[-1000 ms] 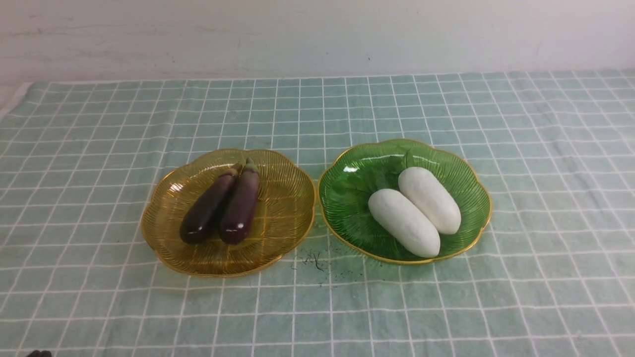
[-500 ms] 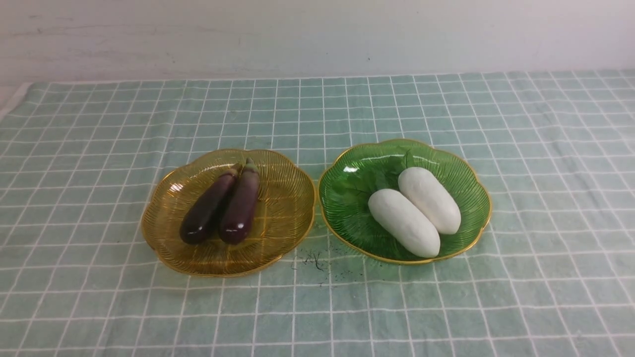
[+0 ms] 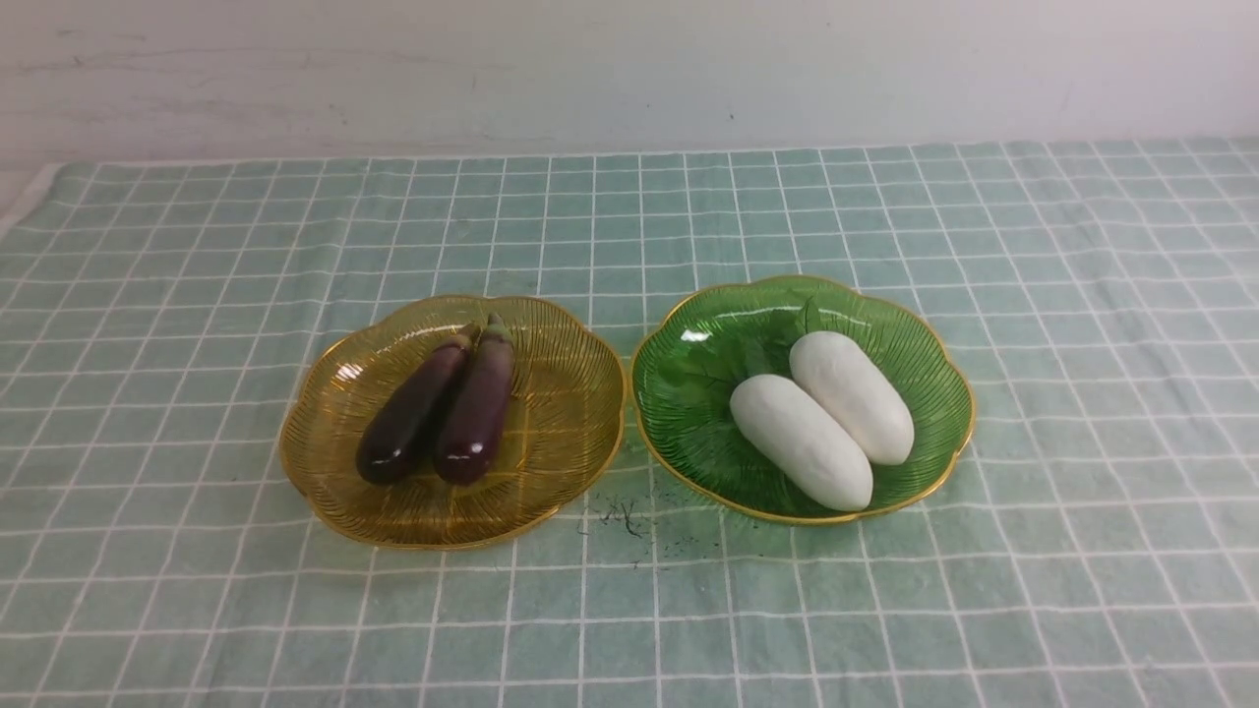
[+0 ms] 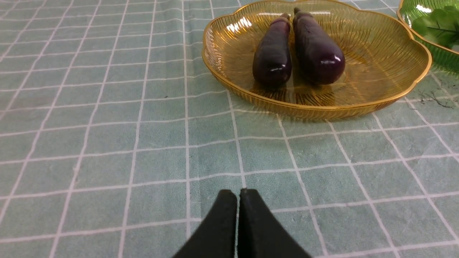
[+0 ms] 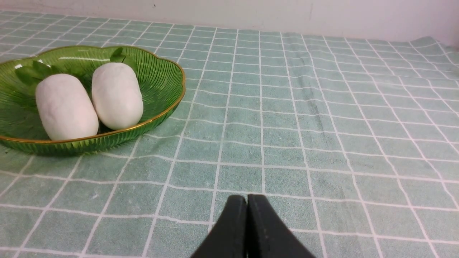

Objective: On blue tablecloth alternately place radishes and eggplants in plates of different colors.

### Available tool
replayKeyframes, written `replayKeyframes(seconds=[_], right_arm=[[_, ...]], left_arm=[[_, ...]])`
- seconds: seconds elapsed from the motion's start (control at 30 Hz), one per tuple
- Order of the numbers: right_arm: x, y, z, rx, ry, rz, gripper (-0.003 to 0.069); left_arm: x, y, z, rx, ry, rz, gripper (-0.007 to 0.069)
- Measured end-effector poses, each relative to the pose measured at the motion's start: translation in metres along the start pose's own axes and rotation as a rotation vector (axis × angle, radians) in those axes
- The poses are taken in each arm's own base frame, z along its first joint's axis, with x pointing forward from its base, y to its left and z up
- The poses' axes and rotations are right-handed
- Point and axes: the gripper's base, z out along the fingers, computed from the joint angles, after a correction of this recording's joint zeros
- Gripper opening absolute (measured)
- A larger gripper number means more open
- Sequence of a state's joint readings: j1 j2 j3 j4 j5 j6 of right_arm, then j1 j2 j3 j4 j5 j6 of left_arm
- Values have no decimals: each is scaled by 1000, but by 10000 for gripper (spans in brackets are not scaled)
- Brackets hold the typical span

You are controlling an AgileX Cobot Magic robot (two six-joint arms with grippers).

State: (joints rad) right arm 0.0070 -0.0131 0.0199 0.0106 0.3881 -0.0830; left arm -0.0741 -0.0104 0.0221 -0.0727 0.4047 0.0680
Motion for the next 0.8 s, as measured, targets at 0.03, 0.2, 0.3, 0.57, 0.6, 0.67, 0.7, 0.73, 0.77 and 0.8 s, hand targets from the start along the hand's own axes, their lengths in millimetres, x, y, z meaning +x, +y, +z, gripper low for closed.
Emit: replayKeyframes(seconds=[0.03,0.2,0.3,0.57,0.6,0.67,0.7,0.73,0.77,0.8], right_arm=[[0,0,0,0,0,0,-15],[0,0,0,0,0,0,-15],[0,0,0,0,0,4,-15],[0,0,0,0,0,11,-15],[0,0,0,0,0,11,-15],[0,0,0,0,0,12,-15],[0,0,0,0,0,13,-15],[0,0,0,0,0,13,-15],[0,0,0,0,0,13,-15],[0,0,0,0,0,13,-15]], left_arm=[[0,0,0,0,0,0,-8],[0,0,0,0,0,0,-8],[0,0,0,0,0,0,-8],[0,0,0,0,0,0,-8],[0,0,0,0,0,0,-8],[0,0,0,0,0,0,-8],[0,0,0,0,0,0,-8],[0,0,0,0,0,0,-8],[0,0,0,0,0,0,-8],[0,0,0,0,0,0,-8]])
